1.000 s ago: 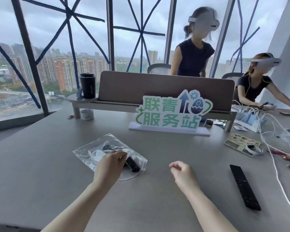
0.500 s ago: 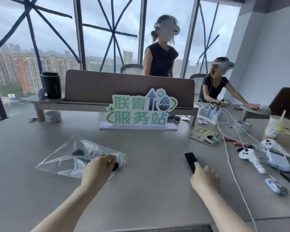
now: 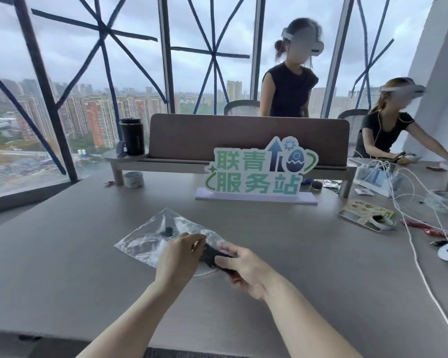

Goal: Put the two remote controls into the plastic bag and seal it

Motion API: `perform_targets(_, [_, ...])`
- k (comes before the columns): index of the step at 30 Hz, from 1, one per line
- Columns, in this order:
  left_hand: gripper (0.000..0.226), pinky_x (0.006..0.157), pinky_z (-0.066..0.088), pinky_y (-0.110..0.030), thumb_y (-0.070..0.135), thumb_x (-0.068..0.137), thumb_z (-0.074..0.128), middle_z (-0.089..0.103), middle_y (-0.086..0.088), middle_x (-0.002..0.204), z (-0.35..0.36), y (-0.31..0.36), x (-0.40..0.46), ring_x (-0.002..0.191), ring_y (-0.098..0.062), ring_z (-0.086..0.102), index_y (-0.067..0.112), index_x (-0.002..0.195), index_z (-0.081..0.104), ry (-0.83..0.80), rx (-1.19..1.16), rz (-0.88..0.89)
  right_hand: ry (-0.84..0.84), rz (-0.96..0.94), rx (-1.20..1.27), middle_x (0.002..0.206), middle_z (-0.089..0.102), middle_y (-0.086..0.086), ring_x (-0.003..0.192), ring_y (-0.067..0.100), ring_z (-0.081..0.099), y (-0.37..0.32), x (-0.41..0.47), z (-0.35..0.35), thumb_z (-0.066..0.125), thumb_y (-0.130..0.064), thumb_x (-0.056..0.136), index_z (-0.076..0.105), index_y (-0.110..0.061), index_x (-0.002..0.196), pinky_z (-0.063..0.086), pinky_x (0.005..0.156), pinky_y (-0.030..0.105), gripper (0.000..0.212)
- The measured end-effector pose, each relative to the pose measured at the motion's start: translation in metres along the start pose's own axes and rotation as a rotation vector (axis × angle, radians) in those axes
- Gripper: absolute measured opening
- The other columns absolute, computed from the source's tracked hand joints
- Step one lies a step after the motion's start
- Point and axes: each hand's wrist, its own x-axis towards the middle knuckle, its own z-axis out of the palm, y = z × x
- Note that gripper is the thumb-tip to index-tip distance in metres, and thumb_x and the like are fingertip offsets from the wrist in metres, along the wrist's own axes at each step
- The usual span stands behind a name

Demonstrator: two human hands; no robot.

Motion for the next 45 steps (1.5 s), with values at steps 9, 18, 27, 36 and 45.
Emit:
perform_targets(9, [0.022,0.068,0.051,-0.034,0.042,0.088,0.05,0.068,0.009,0.097,-0.003,-0.024,-0.005,0.082,-0.022,0.065,0.035,0.097,0.069,-0.037,-0.019,-0.035,0.524,-0.122,-0.572,0.085,0.068,-0.001,0.067,0.022,0.065,0.021,0.03,-0.004,0.052,-0.019,0.079,0.064,-0.028,0.103,0.05,0.065,0.031,0.029])
perform_targets(18, [0.062,0.071,0.049,-0.032,0.016,0.073,0.05,0.052,0.002,0.118,-0.026,-0.035,-0.02,0.1,-0.025,0.061,0.041,0.13,0.045,-0.427,0.371,-0.079,0.568,-0.236,-0.704,0.097,0.075,0.002,0.093,0.028,0.068,0.017,0.067,0.01,0.054,-0.013,0.085,0.072,-0.019,0.098,0.051,0.073,0.03,0.023])
perform_targets(27, [0.037,0.044,0.054,-0.028,-0.001,0.077,0.047,0.068,-0.015,0.094,-0.097,-0.025,0.037,0.049,-0.026,0.068,0.014,0.106,0.064,-0.114,-0.254,-0.395,0.526,-0.366,-0.356,0.057,0.069,0.002,0.034,0.015,0.047,-0.067,0.025,0.012,0.051,-0.004,0.082,0.073,-0.021,0.067,0.037,0.039,0.023,0.032])
perform_targets(36, [0.013,0.055,0.056,-0.016,0.001,0.076,0.071,0.07,-0.007,0.071,-0.187,0.061,0.096,0.058,-0.014,0.066,0.014,0.074,0.073,0.062,-0.782,-0.197,0.501,-0.568,0.099,0.066,0.075,0.009,0.034,0.012,0.045,-0.176,-0.044,0.008,0.056,-0.004,0.083,0.074,-0.01,0.078,0.04,0.035,0.02,0.02])
perform_targets(45, [0.023,0.072,0.05,-0.017,0.006,0.066,0.079,0.077,0.001,0.077,-0.159,0.052,0.075,0.073,-0.01,0.066,0.021,0.083,0.077,-0.151,-0.686,-0.084,0.481,-0.533,0.12,0.071,0.075,0.008,0.039,0.009,0.056,-0.164,-0.068,-0.014,0.062,-0.005,0.087,0.073,-0.004,0.084,0.047,0.039,0.018,0.011])
